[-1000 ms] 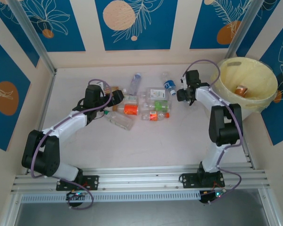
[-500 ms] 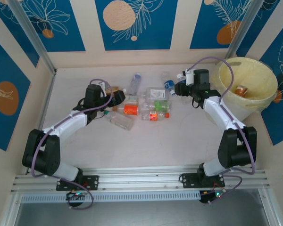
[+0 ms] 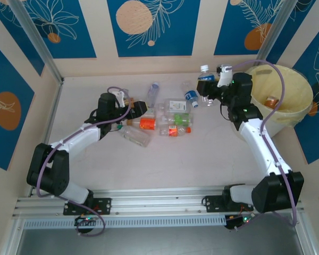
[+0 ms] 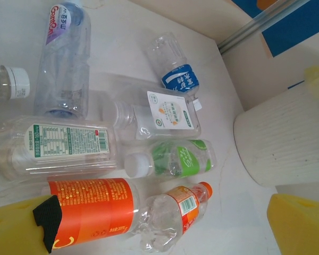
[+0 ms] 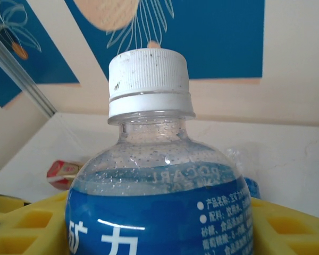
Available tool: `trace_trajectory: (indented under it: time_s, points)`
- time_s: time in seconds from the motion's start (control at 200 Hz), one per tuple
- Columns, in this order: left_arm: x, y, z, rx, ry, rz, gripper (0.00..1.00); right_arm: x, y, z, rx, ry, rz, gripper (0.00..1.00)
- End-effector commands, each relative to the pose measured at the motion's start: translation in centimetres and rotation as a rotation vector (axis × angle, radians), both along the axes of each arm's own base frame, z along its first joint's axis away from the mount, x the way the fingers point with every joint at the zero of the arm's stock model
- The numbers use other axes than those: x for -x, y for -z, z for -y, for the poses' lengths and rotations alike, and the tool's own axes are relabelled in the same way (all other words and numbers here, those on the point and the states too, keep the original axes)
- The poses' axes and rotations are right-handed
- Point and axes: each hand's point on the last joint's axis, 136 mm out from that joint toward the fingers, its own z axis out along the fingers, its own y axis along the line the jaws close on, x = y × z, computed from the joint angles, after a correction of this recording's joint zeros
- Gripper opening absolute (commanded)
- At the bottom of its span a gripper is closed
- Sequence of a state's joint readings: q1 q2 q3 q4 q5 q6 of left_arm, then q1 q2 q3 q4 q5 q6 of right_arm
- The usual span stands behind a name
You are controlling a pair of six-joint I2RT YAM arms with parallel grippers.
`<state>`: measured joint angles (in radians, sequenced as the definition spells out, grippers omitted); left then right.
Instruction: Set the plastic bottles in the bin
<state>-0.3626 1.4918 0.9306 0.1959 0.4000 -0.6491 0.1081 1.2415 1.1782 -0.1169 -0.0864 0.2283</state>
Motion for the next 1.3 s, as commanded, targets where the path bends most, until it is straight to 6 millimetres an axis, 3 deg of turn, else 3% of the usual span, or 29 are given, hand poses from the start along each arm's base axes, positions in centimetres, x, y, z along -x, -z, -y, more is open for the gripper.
trace_trajectory:
  time_s: [0.0,0.22,0.325,0.41,0.625,0.835,0.98,1.11,1.295]
  points:
    - [-0.6,-1.0,0.5,0.023,0.001,0.037,1.00,1.2,-5.2,3.1,-0.026,0.120,0.115,0.40]
    - [-0.8,-1.1,0.5,0.023,-0.006,0.034,1.00,3.0,-9.2,12.3,-0.084,0.403,0.200,0.40]
    - [-0.9,-0.8,0.5,0.026,-0.008,0.026,1.00,3.3,-9.9,16.5,-0.033,0.563,0.225,0.41]
    - [-1.0,-0.6,0.6,0.026,-0.009,0.022,1.00,3.0,-9.8,18.5,0.056,0.656,0.221,0.40]
    - [-1.1,-0.4,0.8,0.035,-0.006,0.005,1.00,2.1,-9.3,22.2,0.202,0.827,0.261,0.41]
    - [-1.0,-0.1,0.7,0.030,-0.008,-0.001,1.00,2.0,-8.8,22.0,0.280,0.852,0.349,0.41]
    - [-0.9,0.2,0.6,0.027,-0.010,-0.008,1.00,2.9,-7.8,22.9,0.251,0.903,0.397,0.41]
    - [-0.9,0.4,0.6,0.024,-0.012,-0.011,1.00,3.7,-6.2,24.9,0.200,0.948,0.385,0.41]
    - [-1.1,0.8,0.5,0.021,-0.017,-0.019,1.00,3.6,-4.0,27.8,0.055,0.949,0.256,0.42]
